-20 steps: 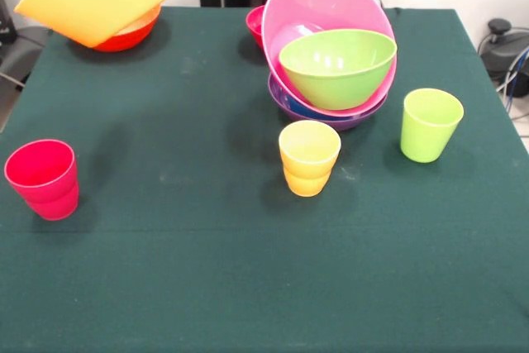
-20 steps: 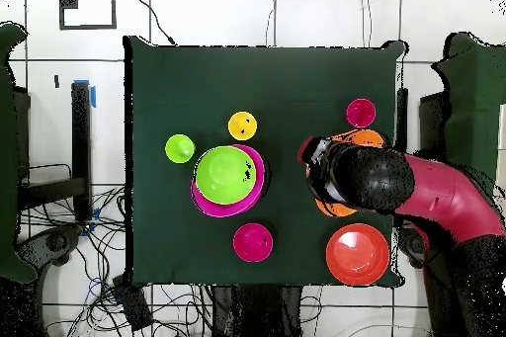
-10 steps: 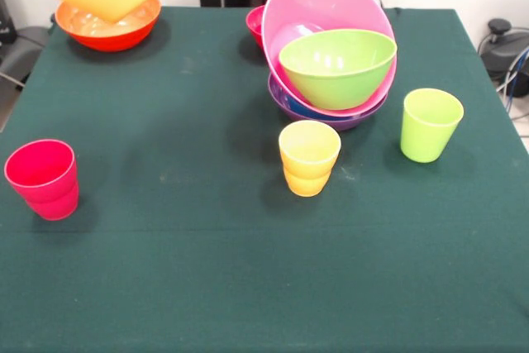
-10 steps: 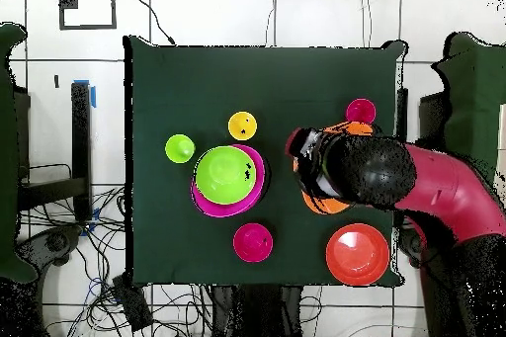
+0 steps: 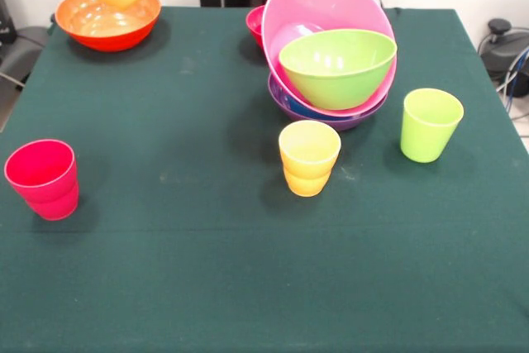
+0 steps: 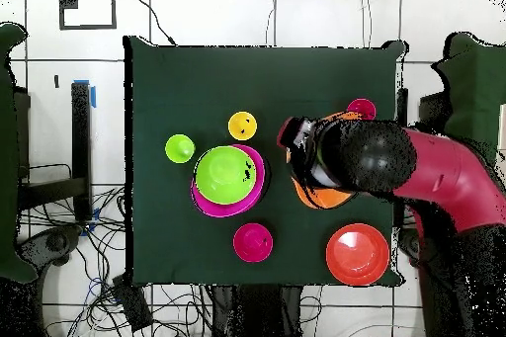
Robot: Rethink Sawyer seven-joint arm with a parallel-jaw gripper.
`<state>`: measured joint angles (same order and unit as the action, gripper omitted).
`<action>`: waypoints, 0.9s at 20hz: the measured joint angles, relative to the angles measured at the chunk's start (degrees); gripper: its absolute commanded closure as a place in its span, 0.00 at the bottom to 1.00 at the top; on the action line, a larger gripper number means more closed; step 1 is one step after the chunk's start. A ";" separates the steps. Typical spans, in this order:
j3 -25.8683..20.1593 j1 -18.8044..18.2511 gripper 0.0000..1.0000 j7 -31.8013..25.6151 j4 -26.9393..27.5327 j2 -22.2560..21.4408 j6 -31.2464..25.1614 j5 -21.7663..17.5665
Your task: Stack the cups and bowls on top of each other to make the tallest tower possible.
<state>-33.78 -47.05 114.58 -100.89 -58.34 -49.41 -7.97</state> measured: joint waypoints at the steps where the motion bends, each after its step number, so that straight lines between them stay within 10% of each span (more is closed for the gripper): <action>1: 0.02 0.77 1.00 0.00 1.49 0.55 -1.09 -0.06; 18: -0.02 7.33 1.00 0.00 16.08 12.12 -4.69 -0.87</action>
<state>-33.79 -39.72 114.58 -84.80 -46.22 -54.10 -8.83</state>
